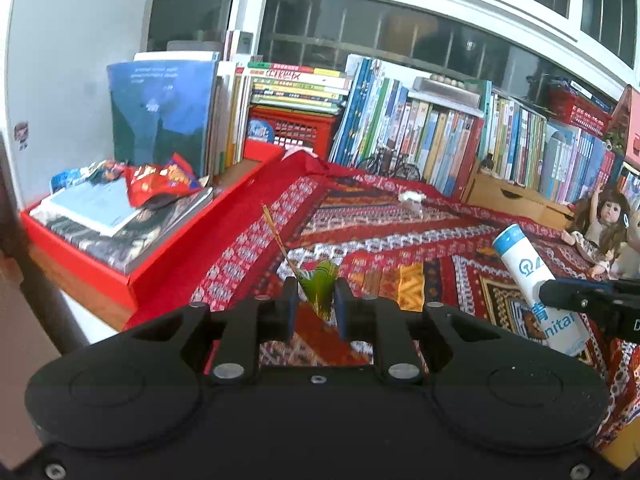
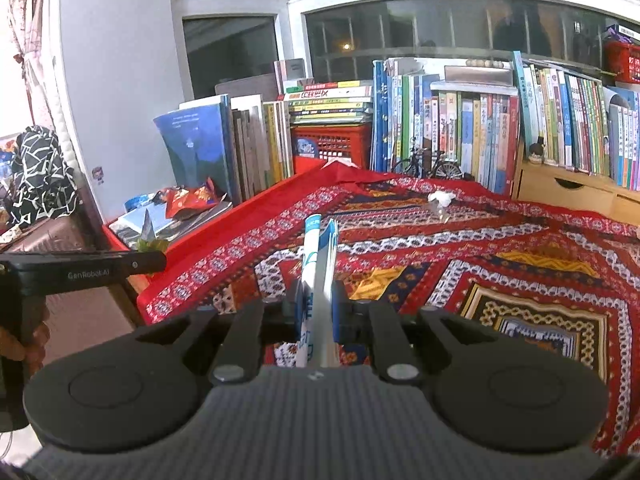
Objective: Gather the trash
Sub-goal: 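Carry the green wrapper and white packet toward the bed edge with both tools, then open the left tool to drop the green wrapper while the right tool holds the white packet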
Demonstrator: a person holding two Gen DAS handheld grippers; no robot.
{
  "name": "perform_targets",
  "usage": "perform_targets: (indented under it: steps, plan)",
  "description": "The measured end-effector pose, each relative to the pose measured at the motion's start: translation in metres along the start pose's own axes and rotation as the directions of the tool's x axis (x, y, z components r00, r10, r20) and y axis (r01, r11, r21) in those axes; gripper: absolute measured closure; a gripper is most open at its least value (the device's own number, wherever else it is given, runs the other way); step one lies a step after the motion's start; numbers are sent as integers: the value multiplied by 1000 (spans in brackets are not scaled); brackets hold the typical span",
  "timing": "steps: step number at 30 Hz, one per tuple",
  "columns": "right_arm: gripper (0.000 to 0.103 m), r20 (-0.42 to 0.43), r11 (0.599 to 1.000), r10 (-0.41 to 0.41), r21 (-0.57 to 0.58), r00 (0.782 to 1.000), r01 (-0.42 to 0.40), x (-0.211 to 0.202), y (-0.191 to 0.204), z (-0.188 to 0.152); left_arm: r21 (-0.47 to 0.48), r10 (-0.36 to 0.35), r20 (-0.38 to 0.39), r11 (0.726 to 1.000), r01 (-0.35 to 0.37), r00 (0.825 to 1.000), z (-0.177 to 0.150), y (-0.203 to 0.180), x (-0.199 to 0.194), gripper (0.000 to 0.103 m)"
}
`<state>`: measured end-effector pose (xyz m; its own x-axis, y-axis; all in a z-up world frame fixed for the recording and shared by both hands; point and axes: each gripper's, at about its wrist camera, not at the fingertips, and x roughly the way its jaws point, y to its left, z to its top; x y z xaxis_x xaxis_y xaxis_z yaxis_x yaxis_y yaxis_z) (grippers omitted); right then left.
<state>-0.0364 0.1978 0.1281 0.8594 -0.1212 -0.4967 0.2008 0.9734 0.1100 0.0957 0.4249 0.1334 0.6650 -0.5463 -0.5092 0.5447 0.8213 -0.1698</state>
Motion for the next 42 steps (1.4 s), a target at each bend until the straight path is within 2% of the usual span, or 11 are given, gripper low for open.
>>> perform_targets:
  steps: [6,10,20,32,36,37,39,42]
  plan:
    - [86,-38,1000,16,8,999,-16,-4,13,-13,-24,2,-28,1000,-3,1000,-28,9,-7,85]
    - [86,-62,999,34,14,997,-33,-9,24,-26,-26,-9,-83,1000,7,997,-53,13,-12,85]
    - [85,-152,996,87,1,985,-87,-8,45,-58,14,-42,-214,999,46,976,-107,7,-14,85]
    - [85,-193,995,97,-11,976,-101,-8,56,-74,48,-66,-265,996,81,962,-125,-7,-10,82]
    - [85,-200,995,99,-7,975,-102,-8,54,-75,60,-64,-270,995,83,961,-126,-8,-7,75]
    - [85,-201,995,97,-4,975,-99,-8,53,-75,61,-63,-270,995,83,961,-126,-8,-6,71]
    - [85,-204,995,96,2,974,-97,-7,51,-75,55,-65,-269,995,83,961,-125,-8,-5,49]
    - [83,-208,995,95,13,973,-95,-7,48,-76,47,-66,-261,996,80,963,-124,-7,-5,43]
